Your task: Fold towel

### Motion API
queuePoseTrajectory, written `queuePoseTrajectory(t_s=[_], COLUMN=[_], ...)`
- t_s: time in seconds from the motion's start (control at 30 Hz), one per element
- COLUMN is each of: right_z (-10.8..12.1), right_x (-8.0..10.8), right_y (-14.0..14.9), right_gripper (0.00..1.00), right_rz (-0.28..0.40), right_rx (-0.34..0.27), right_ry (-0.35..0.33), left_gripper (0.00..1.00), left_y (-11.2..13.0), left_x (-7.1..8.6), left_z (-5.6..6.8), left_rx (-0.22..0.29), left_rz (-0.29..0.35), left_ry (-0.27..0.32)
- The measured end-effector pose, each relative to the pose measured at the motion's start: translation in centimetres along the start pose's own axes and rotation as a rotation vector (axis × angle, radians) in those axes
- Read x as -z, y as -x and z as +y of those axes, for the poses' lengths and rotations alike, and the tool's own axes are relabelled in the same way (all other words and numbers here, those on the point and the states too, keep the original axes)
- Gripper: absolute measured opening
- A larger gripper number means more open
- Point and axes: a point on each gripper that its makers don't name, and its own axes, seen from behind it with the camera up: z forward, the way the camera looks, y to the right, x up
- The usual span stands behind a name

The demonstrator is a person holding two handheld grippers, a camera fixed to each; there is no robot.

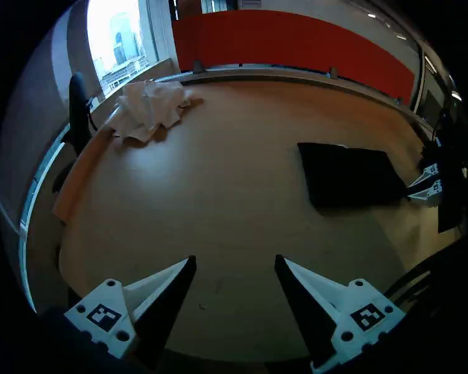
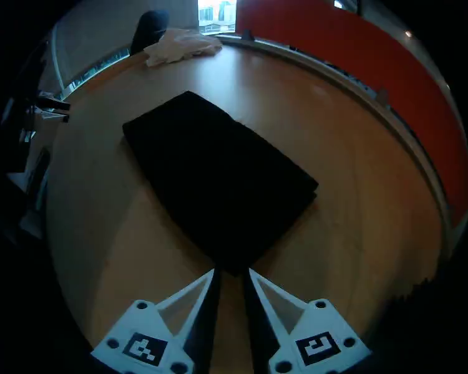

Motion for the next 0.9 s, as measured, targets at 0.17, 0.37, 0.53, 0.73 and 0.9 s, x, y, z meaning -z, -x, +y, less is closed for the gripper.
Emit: queuePoseTrajectory(t_s=[0.17, 0.37, 0.53, 0.73, 0.9], right_z=[-0.2, -0.2, 0.0, 0.4, 0.9], right_x=[0.1, 0.4, 0.9, 2.0, 3.6], right_y=[0.0, 0.0, -0.5, -2.1, -4.6], right_gripper=[0.13, 0.13, 0.13, 0.12, 0.12], right_rz=[0.0, 0.001, 0.015, 0.049, 0.1], right_rx=[0.002, 0.01, 0.002, -0.008, -0.007], right_ry=[-0.005, -0.001, 0.009, 0.026, 0.042], left_gripper=[0.94, 0.94, 0.94, 0.93, 0.94], left_y=[0.0, 0.0, -0.1, -0.4, -0.8], left_x=[-0.1, -0.1, -0.2, -0.3, -0.3], left_z=[-0.1, 0.0, 0.2, 0.3, 0.3], left_rx=[-0.003, -0.003, -0.002, -0.005, -0.006], left_rz=[-0.001, -0.001, 0.0, 0.005, 0.012], left_ry=[-0.002, -0.001, 0.003, 0.005, 0.006])
